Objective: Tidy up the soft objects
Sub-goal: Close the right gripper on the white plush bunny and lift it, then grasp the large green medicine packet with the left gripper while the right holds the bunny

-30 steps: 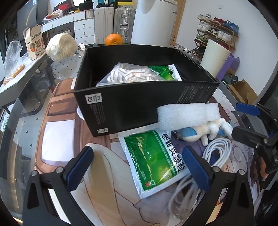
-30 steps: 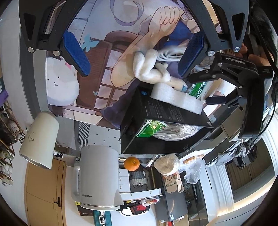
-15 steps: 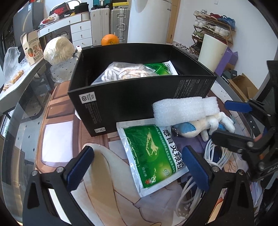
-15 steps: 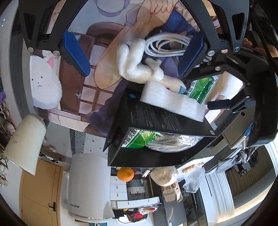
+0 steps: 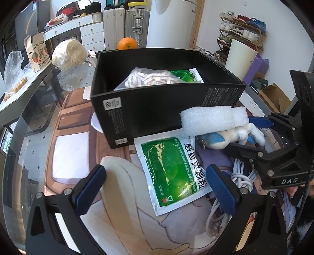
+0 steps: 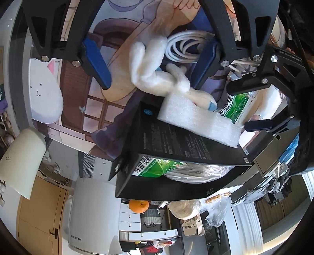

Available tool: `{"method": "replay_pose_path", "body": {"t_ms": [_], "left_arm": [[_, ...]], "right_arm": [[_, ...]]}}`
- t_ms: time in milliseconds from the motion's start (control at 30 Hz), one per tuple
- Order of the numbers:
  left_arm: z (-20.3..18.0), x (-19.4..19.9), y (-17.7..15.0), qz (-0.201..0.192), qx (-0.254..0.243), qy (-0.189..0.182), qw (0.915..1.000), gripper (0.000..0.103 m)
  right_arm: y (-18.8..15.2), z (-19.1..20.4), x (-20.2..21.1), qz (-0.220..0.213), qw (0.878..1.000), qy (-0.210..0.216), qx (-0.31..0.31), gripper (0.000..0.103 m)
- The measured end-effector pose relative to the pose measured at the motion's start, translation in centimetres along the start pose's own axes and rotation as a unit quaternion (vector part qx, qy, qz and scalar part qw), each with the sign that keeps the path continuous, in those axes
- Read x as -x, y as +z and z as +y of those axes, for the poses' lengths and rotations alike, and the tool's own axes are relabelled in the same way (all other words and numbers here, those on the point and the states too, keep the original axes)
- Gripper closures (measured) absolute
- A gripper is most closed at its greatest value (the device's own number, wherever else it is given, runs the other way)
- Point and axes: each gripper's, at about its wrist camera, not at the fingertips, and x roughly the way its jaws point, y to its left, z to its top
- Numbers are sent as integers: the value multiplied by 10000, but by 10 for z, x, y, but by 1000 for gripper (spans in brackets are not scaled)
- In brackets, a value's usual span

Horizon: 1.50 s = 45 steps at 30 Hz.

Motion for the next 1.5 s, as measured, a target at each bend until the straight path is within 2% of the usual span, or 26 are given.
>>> {"method": "replay_pose_path", "body": {"t_ms": [133,200,300,667,800,933,1000,1067,1167,1300,1500], "left_arm": [[3,3,-3,-4,-13,3,10000,1],[5,4,-5,10,-9,-2,10000,1],[6,7,-6,-9,-3,-15,10000,1],[1,4,-1,2,51,-170,9998,1],[-4,-1,2,18,-31,-62,10000,3],[-7,-1,2,-40,-150,20,9999,17],[-9,0,1,-82,-212,58,9997,32],[-11,2,0,-123,-294,51,9995,42],[-12,5,-3,-164,-349,6,9993,51],[-15,9,-6,-181,-412,-38,9990,59],[-14,18,-12,-275,-399,-61,9988,61]], "right_arm": [[0,8,1,-18,9999,20,132,35],[-1,11,2,-26,9998,66,181,49],[-4,13,5,-48,9996,13,288,60],[-23,-3,30,-341,9994,-49,74,63],[-23,-3,38,-468,9988,-50,105,63],[-19,0,44,-525,9985,-25,182,63],[-19,1,46,-555,9982,-14,214,63],[-19,3,50,-593,9979,-11,248,63],[-18,4,56,-685,9973,4,259,63],[-17,4,68,-861,9959,32,278,63],[-15,3,82,-1087,9938,51,243,63]]}}
